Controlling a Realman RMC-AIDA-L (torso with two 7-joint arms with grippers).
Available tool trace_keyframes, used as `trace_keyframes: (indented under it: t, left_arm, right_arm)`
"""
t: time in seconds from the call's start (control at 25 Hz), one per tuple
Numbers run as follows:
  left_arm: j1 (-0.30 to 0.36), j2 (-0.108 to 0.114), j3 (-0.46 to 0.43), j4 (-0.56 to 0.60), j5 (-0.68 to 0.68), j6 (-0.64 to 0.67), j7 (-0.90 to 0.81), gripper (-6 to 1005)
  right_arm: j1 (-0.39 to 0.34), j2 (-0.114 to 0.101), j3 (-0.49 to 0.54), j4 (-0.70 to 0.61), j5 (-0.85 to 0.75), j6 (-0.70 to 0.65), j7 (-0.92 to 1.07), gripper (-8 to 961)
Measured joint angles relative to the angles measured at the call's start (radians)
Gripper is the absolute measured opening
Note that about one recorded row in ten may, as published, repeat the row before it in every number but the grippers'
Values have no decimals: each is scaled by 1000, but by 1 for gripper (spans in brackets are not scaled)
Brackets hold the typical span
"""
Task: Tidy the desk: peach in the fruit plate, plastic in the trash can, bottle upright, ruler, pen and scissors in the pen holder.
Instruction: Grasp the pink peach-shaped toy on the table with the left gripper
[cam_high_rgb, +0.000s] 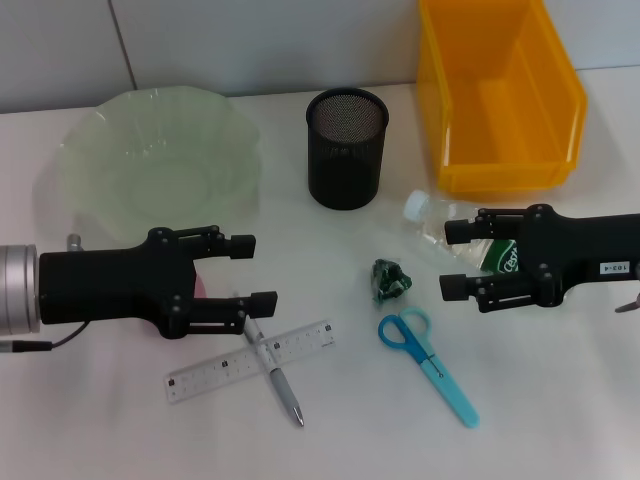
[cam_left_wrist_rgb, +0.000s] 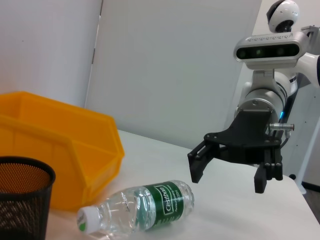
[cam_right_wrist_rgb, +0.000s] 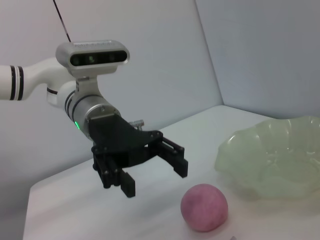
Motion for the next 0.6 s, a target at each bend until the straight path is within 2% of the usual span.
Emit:
trace_keyframes:
  t: [0.04,0.12,0.2,0.32,0.4,0.48,0.6]
  left_arm:
    - [0,0,0,0,0,0,0,788]
    - [0,16,2,36,10,-4,-35,787]
    - [0,19,-2,47,20,-4,-49,786]
    - [-1,30,-35,133,114,-4,-149,785]
    - [-3,31,-45,154,143,-3,-175,784]
    - [-9,28,-101,257,283,0,-271,783]
    - [-11,25,-112,298,338,0,-307,782]
  right_arm:
    - [-1,0,0,0,0,0,0,827]
    - [-3,0,0,1,0,1,0,826]
    - [-4,0,0,2,0,1,0,826]
    - [-6,1,0,2,0,1,0,824]
    - [-6,1,0,2,0,1,0,824]
    - [-7,1,0,2,0,1,0,823]
    - [-7,1,0,2,0,1,0,822]
